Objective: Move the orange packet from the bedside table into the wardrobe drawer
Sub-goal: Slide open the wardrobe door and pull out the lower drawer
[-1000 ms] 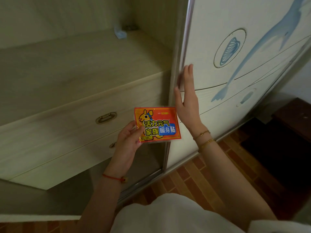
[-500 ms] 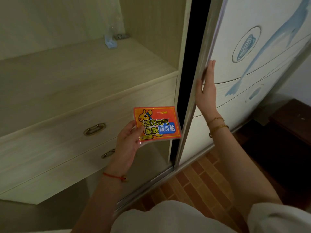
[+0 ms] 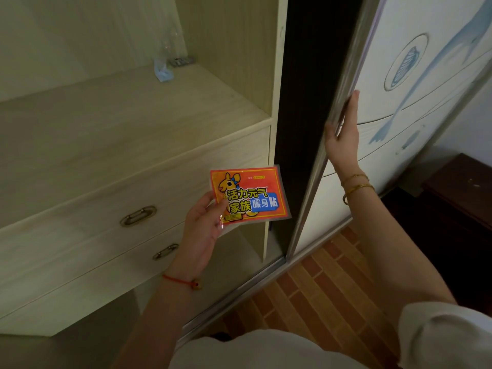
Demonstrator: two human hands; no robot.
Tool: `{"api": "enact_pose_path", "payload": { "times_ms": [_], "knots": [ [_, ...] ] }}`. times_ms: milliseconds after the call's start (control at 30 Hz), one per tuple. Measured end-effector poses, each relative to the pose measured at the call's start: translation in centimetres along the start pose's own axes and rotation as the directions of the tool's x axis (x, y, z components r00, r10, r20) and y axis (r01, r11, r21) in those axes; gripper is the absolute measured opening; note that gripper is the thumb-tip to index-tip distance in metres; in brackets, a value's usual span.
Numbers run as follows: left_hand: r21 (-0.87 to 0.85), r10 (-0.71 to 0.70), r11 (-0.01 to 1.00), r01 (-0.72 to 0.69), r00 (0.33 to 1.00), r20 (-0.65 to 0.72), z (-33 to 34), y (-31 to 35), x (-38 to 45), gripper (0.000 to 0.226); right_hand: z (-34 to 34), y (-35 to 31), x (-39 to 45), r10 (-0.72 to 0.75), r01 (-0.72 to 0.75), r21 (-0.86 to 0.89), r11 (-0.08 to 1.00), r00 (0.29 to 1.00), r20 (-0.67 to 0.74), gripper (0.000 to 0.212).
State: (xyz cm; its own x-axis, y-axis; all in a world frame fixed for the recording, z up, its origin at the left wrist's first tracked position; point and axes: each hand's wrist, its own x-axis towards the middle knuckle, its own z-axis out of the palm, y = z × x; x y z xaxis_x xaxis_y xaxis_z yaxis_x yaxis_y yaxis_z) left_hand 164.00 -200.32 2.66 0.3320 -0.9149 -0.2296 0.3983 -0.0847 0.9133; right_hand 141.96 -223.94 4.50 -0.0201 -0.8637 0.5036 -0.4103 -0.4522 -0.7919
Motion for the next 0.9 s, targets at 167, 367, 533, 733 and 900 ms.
{"api": "enact_pose_path", "payload": {
  "times_ms": [167,367,533,733,900],
  "knots": [
    [-0.001,0.021,1.0,-0.021,1.0,-0.021,-0.2,-0.2,-0.5,0.028,0.1,-0.4,-0.1,0.051,-0.051,0.027,0.998,0.999,-0.013,0.087],
    [-0.014,0.053,0.998,-0.054,0.997,-0.052,-1.5,-0.2,-2.3,0.026,2.0,-2.7,-4.1,-0.084,0.078,-0.107,0.991,0.995,-0.05,0.073],
    [-0.048,0.077,0.995,-0.082,0.992,-0.095,-4.0,-0.5,-4.1,0.027,5.4,-5.0,-10.2,-0.104,0.115,-0.096,0.989,0.989,0.105,0.042],
    [-0.092,0.109,0.987,-0.134,0.965,-0.238,-8.4,-0.3,-7.7,0.034,11.4,-5.5,-17.6,-0.096,0.106,-0.005,0.994,0.925,0.369,0.03],
    [-0.087,0.12,0.982,-0.165,0.914,-0.389,-12.6,0.1,-11.3,0.031,16.1,-6.5,-22.7,-0.023,0.005,0.033,0.999,0.834,0.552,0.024]
  ]
}}
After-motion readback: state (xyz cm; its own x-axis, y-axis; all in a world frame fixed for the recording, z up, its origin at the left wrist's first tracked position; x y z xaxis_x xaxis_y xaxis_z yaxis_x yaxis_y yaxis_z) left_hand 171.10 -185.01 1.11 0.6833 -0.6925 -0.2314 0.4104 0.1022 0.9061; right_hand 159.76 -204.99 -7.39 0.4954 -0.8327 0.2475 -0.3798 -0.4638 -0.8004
